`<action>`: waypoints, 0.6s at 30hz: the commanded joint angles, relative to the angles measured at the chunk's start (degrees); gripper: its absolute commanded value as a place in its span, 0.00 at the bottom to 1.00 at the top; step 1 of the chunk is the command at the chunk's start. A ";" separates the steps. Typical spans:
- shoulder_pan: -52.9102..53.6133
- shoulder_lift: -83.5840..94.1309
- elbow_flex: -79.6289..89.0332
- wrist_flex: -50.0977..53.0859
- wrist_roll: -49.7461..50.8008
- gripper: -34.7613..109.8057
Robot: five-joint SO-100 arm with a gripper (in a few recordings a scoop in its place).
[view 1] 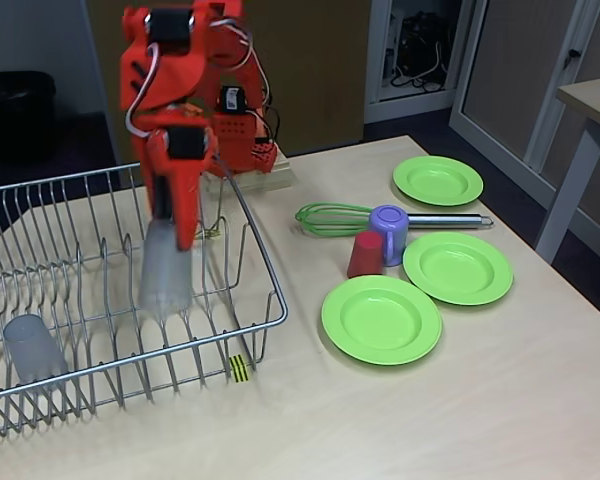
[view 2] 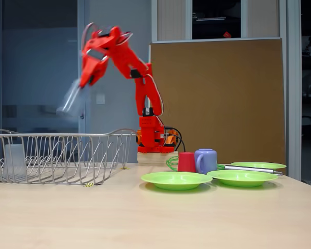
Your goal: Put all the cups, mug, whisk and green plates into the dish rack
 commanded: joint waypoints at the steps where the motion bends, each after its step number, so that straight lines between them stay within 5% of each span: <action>1: 5.36 -8.88 -4.83 -1.49 -1.32 0.24; 18: 14.85 -31.20 -20.74 -2.81 -3.96 0.28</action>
